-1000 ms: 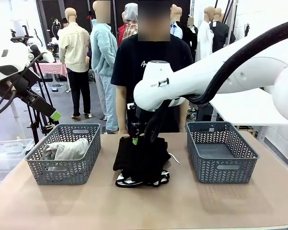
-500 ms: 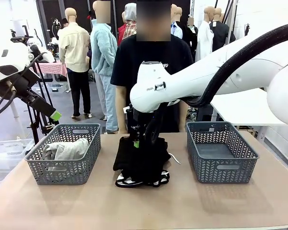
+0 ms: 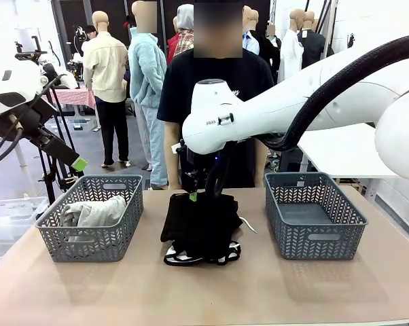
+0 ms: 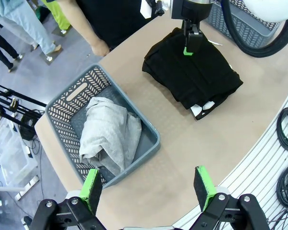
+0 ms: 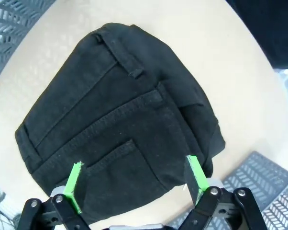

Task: Sort the tops and bottoms.
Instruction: Lift clothes from the center of the table with your right hand.

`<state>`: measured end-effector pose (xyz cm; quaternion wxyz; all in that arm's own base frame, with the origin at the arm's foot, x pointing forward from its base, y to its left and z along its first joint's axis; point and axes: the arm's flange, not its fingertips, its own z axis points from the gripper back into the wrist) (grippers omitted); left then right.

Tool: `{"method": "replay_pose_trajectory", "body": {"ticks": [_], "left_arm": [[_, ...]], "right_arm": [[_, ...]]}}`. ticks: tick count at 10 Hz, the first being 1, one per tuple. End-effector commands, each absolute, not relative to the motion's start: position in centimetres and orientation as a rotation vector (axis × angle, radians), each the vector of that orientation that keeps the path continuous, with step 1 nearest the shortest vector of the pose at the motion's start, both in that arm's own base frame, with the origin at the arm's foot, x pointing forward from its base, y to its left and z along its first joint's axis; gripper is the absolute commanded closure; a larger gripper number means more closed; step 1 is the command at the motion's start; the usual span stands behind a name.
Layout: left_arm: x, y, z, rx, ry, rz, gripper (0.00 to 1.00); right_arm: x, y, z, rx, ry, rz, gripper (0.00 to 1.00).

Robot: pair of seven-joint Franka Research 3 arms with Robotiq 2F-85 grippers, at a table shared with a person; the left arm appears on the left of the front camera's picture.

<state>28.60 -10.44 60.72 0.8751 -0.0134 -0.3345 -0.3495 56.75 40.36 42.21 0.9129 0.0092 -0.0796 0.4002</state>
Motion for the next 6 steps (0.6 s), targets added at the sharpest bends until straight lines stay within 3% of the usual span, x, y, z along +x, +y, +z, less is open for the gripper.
{"method": "replay_pose_trajectory", "body": {"ticks": [1, 6], "left_arm": [[28.5, -10.2, 60.6, -0.031, -0.696, -0.729, 0.0], [28.5, -10.2, 60.6, -0.031, -0.696, -0.729, 0.0]], "right_arm": [[58.7, 40.2, 41.7, 0.006, -0.136, 0.844, 0.0], [60.1, 39.7, 38.8, 0.063, -0.023, 0.828, 0.0]]}}
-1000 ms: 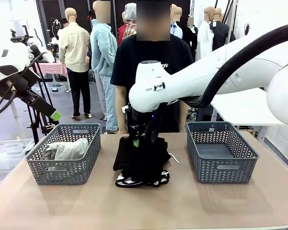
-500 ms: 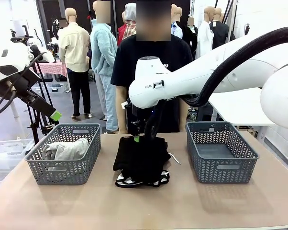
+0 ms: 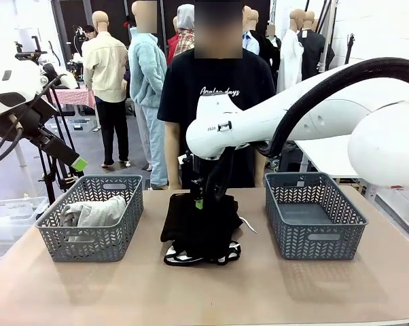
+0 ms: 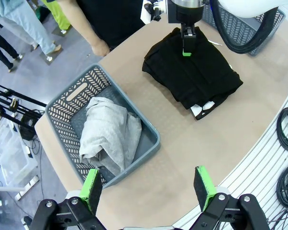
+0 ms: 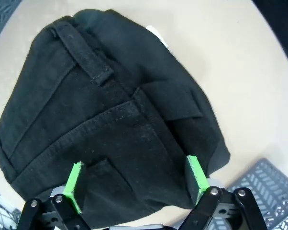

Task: Sort the tops and bottoms.
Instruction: Lift clothes from the center of the table with your right hand.

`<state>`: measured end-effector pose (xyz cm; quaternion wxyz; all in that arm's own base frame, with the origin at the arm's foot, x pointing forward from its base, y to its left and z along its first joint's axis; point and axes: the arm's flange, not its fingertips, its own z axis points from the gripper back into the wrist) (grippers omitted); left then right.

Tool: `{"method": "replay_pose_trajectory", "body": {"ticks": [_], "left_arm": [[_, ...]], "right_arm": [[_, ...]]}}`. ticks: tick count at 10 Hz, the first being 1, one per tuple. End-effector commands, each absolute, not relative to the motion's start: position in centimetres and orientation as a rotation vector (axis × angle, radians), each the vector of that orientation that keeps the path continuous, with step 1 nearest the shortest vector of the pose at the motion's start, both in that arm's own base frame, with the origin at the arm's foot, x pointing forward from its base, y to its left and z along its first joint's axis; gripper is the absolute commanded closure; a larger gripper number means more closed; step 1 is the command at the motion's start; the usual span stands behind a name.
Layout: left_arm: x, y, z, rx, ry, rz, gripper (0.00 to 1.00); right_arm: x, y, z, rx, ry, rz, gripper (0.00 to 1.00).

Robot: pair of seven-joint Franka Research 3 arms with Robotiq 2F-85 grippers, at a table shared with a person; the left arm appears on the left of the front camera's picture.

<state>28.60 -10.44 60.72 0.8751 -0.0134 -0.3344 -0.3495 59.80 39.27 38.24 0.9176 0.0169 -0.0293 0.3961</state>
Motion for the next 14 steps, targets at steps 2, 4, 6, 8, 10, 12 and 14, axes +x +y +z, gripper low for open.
{"method": "replay_pose_trajectory", "body": {"ticks": [2, 4, 6, 8, 10, 12, 14], "left_arm": [[28.5, -10.2, 60.6, -0.031, -0.696, -0.729, 0.0], [28.5, -10.2, 60.6, -0.031, -0.696, -0.729, 0.0], [28.5, -10.2, 60.6, -0.031, -0.696, -0.729, 0.0], [28.5, -10.2, 60.6, -0.031, -0.696, -0.729, 0.0], [28.5, -10.2, 60.6, -0.031, -0.696, -0.729, 0.0], [28.5, -10.2, 60.6, -0.031, -0.696, -0.729, 0.0], [28.5, -10.2, 60.6, -0.031, -0.696, -0.729, 0.0]], "right_arm": [[59.6, 40.0, 38.2, 0.085, 0.012, 0.838, 0.0], [59.2, 40.2, 38.9, 0.076, 0.013, 0.833, 0.19], [58.9, 40.0, 39.2, 0.072, 0.024, 0.818, 0.58], [58.9, 40.1, 39.1, 0.077, 0.036, 0.824, 0.96], [59.1, 40.1, 38.9, 0.07, 0.051, 0.826, 1.0], [59.1, 40.1, 39.0, 0.071, 0.055, 0.833, 1.0], [58.5, 40.2, 40.2, 0.079, 0.021, 0.83, 1.0]]}}
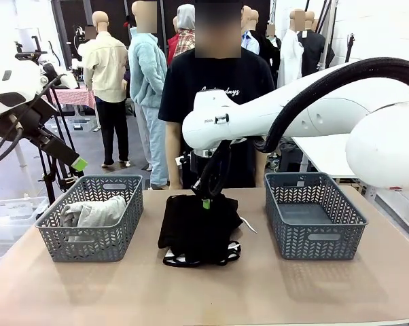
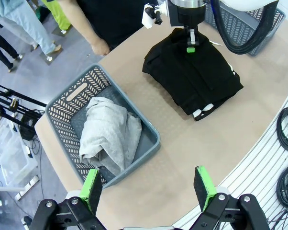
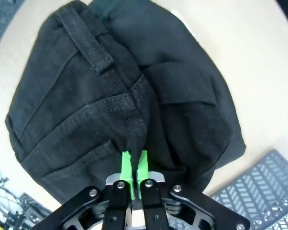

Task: Sort the tops and bottoms.
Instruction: Lift clothes from the center of the table with your right hand.

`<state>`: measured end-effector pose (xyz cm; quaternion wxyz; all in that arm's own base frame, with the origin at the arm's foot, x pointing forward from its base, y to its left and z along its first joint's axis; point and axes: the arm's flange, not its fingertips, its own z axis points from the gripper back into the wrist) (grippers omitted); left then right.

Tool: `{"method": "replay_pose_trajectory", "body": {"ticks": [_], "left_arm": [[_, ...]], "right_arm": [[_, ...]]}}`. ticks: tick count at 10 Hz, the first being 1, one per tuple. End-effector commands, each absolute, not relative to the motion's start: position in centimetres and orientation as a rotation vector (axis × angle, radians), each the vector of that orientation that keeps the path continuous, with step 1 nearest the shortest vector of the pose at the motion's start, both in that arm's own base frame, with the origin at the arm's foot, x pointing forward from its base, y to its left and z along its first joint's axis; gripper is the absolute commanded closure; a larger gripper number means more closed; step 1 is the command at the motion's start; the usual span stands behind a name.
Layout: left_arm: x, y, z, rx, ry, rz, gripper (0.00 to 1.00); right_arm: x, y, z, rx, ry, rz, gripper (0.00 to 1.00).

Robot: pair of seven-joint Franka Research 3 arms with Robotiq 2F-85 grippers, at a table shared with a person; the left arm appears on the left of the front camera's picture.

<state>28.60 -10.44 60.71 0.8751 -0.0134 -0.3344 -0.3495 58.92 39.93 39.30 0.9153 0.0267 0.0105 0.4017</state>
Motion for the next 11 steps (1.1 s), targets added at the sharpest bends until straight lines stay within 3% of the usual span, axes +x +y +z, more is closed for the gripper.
{"method": "replay_pose_trajectory", "body": {"ticks": [1, 8, 9, 11], "left_arm": [[28.5, -10.2, 60.6, -0.031, -0.696, -0.729, 0.0], [28.5, -10.2, 60.6, -0.031, -0.696, -0.729, 0.0], [28.5, -10.2, 60.6, -0.031, -0.696, -0.729, 0.0], [28.5, -10.2, 60.6, -0.031, -0.696, -0.729, 0.0]], "right_arm": [[57.8, 39.9, 42.1, 0.065, -0.027, 0.812, 1.0], [51.4, 39.2, 57.8, -0.096, -0.376, 0.785, 1.0], [53.1, 39.1, 56.6, -0.035, -0.28, 0.792, 1.0], [53.1, 39.1, 56.6, -0.035, -0.28, 0.792, 1.0]]}}
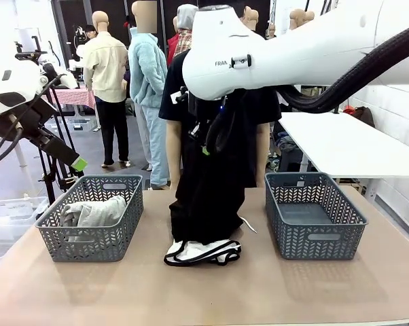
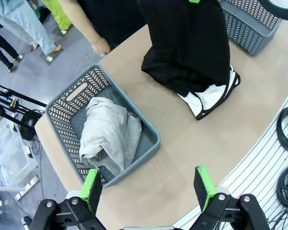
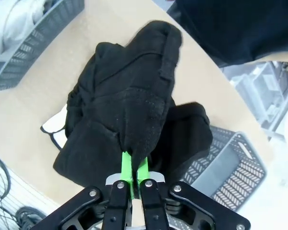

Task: Sort the tops and bottoms.
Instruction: Lift clothes from the center of the table with your right hand.

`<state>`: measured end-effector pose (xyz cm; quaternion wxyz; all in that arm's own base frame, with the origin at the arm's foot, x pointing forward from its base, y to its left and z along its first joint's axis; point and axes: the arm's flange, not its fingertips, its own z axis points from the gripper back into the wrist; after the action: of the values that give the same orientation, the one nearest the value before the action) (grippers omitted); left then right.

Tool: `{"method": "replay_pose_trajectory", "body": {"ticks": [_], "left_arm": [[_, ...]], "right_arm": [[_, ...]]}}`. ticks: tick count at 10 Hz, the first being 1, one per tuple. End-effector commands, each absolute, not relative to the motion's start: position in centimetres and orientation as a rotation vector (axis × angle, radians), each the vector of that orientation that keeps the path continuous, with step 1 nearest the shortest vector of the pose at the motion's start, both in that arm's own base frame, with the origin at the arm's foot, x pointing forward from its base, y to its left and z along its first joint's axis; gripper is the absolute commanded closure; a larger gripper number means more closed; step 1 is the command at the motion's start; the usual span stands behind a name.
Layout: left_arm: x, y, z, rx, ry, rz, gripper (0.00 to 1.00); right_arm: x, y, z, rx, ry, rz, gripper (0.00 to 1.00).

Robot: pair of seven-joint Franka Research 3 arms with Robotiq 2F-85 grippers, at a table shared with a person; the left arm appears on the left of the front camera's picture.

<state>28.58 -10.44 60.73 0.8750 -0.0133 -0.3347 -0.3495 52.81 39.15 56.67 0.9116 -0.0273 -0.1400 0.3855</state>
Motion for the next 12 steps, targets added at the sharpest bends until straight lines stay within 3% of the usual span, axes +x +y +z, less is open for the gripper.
{"method": "replay_pose_trajectory", "body": {"ticks": [1, 3, 8, 12], "left_arm": [[28.5, -10.2, 60.6, -0.031, -0.696, -0.729, 0.0], [28.5, -10.2, 60.6, -0.031, -0.696, -0.729, 0.0], [28.5, -10.2, 60.6, -0.031, -0.696, -0.729, 0.0], [28.5, -10.2, 60.6, -0.031, -0.696, -0.729, 0.0]], "right_arm": [[53.1, 39.1, 56.6, -0.035, -0.28, 0.792, 1.0], [53.1, 39.1, 55.9, -0.057, -0.277, 0.793, 1.0], [52.0, 40.4, 67.7, -0.246, -0.493, 0.71, 1.0], [50.9, 39.4, 69.3, -0.236, -0.53, 0.737, 1.0]]}}
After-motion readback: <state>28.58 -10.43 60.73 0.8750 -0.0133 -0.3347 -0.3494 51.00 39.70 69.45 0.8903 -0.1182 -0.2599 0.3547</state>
